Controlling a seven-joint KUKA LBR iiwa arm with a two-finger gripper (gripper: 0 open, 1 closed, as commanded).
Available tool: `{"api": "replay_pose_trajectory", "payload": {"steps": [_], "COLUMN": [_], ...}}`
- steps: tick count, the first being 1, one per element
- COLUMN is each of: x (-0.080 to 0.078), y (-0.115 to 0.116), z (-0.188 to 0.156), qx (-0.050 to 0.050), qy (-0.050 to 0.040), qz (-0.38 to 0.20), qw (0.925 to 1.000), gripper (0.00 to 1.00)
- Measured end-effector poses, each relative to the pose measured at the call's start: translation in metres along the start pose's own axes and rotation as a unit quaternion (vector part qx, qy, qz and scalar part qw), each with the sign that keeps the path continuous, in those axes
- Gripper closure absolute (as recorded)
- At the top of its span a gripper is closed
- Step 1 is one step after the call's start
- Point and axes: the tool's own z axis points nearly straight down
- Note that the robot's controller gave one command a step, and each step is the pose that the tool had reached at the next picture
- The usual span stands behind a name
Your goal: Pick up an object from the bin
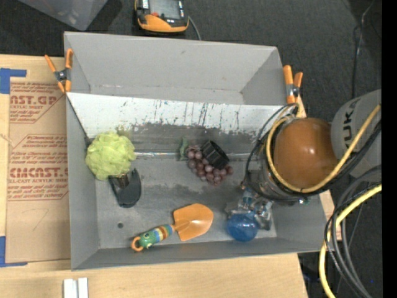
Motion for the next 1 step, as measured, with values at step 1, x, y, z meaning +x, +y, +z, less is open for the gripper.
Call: {"api": "replay_pose_trajectory", "payload": {"steps": [1], "x": [0.0000], "y": [0.0001], "z": [-0.0003], "qx": [0.000], "qy": [0.0000], "qz": [0.000], "qw": [1.0000], "gripper": [1.00]}}
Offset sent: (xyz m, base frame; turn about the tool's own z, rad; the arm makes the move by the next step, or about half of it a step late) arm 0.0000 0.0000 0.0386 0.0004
